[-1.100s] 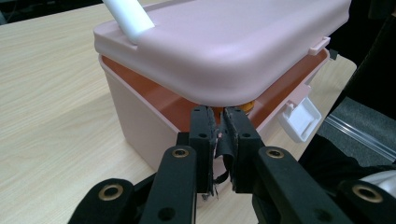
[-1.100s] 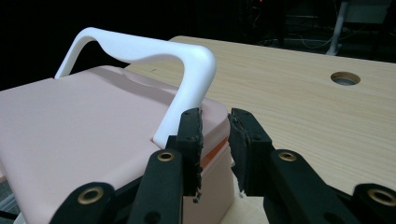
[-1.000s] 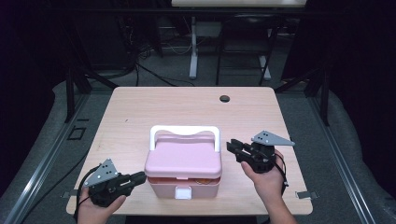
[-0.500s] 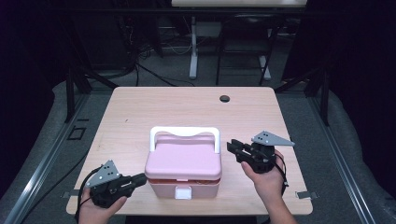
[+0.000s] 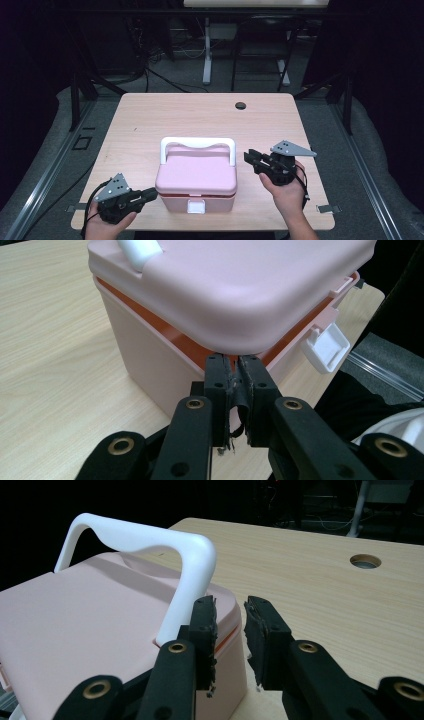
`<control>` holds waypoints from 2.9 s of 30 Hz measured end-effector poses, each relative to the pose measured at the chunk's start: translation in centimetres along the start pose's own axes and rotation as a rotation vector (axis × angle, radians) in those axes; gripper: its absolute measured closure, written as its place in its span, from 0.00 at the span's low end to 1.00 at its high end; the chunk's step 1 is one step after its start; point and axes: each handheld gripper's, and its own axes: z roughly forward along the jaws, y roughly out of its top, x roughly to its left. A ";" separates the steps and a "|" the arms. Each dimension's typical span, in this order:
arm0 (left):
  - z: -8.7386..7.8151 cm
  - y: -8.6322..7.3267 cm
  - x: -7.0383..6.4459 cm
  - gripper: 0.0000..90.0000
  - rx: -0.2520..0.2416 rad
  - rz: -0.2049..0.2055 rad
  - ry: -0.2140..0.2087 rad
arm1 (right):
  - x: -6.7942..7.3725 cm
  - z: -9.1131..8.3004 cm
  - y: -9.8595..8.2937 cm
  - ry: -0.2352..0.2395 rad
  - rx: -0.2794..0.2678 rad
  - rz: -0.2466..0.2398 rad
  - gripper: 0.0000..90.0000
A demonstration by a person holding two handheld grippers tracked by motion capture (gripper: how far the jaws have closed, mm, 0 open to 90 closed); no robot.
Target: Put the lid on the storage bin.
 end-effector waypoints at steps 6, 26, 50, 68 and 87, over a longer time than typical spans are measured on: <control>0.0 -0.3 0.1 0.92 0.009 -0.008 0.001 | -0.1 -0.1 0.0 0.000 -0.003 0.003 0.82; -0.8 -0.5 1.3 0.86 -0.017 -0.038 0.045 | -0.1 0.0 -0.1 -0.004 0.002 0.000 0.82; -0.9 2.3 2.8 0.56 -0.048 -0.064 0.073 | -0.4 -0.6 0.2 -0.011 -0.012 0.004 0.78; 0.2 5.4 4.7 0.51 -0.046 -0.072 0.099 | -1.0 -0.7 0.2 -0.002 0.004 0.019 0.67; 1.7 5.8 8.1 0.49 -0.059 -0.131 0.170 | -1.6 -0.6 0.0 -0.045 0.020 -0.024 0.52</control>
